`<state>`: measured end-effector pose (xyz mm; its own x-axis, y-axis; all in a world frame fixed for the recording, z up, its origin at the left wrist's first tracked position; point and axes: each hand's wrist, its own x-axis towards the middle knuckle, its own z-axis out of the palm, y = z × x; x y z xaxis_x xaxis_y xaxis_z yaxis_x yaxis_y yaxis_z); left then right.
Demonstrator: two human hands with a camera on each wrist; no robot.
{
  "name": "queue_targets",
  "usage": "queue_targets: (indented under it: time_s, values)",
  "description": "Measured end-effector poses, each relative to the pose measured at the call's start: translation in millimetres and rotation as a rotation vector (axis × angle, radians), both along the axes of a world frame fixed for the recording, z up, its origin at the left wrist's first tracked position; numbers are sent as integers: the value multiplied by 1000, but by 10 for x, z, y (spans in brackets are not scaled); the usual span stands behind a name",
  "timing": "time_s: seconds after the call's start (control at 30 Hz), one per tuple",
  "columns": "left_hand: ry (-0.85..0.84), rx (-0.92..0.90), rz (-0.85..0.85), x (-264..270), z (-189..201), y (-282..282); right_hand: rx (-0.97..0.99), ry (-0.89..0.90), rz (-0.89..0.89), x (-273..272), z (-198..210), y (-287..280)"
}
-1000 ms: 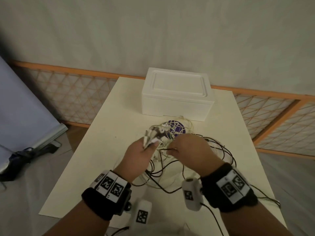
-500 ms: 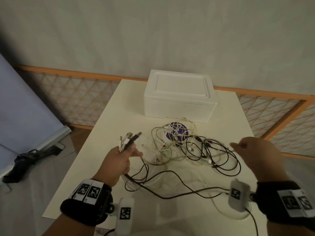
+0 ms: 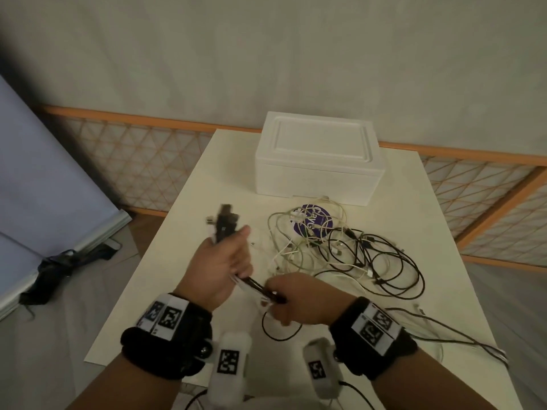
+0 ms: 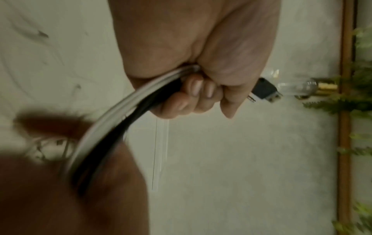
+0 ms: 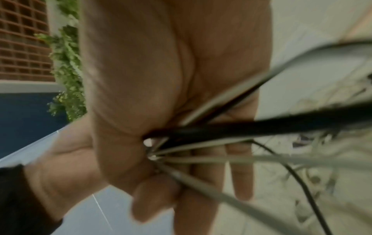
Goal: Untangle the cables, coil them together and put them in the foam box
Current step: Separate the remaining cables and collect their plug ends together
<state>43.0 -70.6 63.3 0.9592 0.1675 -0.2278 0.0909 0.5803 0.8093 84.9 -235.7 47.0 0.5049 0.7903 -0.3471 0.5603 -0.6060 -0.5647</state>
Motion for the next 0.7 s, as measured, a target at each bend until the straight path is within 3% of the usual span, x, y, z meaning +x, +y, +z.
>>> queue_targets:
  time_s: [0.07, 0.13, 0.27, 0.33, 0.47, 0.57, 0.63, 0.7]
  values:
    - [22, -113, 100, -100, -83, 310, -102, -213, 8, 61, -81, -231]
    - [77, -195, 223, -235, -190, 615, -145, -317, -87, 147, -168, -583]
    - [232, -273, 503, -485, -441, 1083, -226, -291, -327, 326, -245, -1387]
    - [323, -284, 559, -558, -592, 1209, -249, -281, -428, 334, -225, -1652]
    - [441, -250, 521, -547, -866, 1073, -415, -223, -507, 276, -321, -1864]
    - [441, -258, 429, -506, -981, 865, -551, -52, -499, 249, -353, -1858]
    - [457, -300, 379, -512, -1000, 782, -534, 0, -513, 273, -344, -1789]
    - [497, -326, 353, -519, -986, 743, -393, -55, -513, 304, -257, -1607]
